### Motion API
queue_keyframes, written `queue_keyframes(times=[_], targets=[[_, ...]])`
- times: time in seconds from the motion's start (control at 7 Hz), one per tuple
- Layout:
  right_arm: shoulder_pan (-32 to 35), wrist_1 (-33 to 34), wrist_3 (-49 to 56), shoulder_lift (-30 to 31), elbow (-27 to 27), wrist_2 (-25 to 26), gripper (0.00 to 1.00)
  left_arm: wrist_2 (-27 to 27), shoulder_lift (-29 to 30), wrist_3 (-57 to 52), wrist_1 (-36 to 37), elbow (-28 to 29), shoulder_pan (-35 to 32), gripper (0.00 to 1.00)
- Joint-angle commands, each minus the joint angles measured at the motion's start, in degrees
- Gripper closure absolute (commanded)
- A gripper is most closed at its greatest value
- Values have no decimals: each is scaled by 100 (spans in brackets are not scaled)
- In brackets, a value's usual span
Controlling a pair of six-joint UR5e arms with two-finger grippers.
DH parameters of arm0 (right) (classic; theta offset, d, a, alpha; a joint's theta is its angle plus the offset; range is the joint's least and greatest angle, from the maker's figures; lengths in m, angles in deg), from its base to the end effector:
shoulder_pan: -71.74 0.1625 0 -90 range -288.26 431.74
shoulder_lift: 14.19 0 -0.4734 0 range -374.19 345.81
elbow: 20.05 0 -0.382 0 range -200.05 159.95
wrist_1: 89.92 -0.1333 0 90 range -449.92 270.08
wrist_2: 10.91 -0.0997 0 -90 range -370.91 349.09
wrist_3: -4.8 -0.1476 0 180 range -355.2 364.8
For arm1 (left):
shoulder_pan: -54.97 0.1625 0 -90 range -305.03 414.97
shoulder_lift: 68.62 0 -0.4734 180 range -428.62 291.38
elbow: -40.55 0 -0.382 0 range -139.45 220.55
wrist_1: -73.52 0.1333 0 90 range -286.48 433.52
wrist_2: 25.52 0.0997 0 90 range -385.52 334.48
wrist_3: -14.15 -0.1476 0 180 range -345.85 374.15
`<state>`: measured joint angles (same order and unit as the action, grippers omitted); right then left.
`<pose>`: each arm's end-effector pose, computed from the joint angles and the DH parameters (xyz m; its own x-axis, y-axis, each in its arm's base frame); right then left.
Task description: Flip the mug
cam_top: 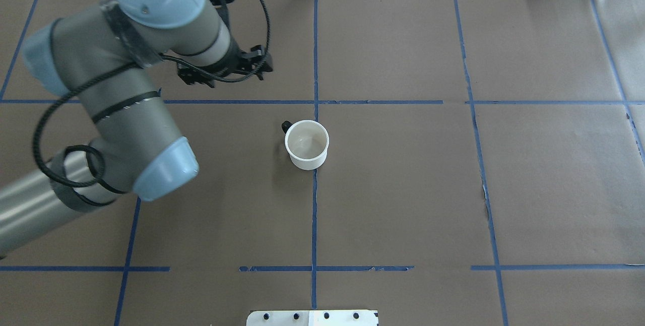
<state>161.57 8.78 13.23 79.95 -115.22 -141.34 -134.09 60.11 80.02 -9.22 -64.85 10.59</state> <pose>0.0363 -0.4317 0.7525 0.7528 -0.0619 0.6553 0.1145 0.9927 -0.0378 0.4330 -0.5445 0.2451 0.6491 -0.0930 -0.7550 0.2537 0.9621 0.0997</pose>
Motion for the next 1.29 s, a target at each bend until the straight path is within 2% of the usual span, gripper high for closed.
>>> queue_keyframes(times=[0.0, 0.43, 0.57, 0.71, 0.86, 1.0, 1.14], targets=[[0, 0, 0, 0, -2, 0, 0, -699, -1335, -2156, -58, -644, -1164, 0], [0, 0, 0, 0, 7, 0, 0, -1324, -2796, -5346, -171, -613, -2852, 0], [0, 0, 0, 0, -2, 0, 0, -1569, -3306, -6122, -451, -447, -3362, 0], [0, 0, 0, 0, -2, 0, 0, -1989, -3615, -6817, -958, 76, -3915, 0], [0, 0, 0, 0, 7, 0, 0, -2332, -3679, -7346, -1033, 647, -4286, 0], [0, 0, 0, 0, -2, 0, 0, -2353, -3680, -7909, -955, 1114, -4551, 0], [0, 0, 0, 0, -2, 0, 0, -2632, -3680, -7914, -685, 1258, -4779, 0]])
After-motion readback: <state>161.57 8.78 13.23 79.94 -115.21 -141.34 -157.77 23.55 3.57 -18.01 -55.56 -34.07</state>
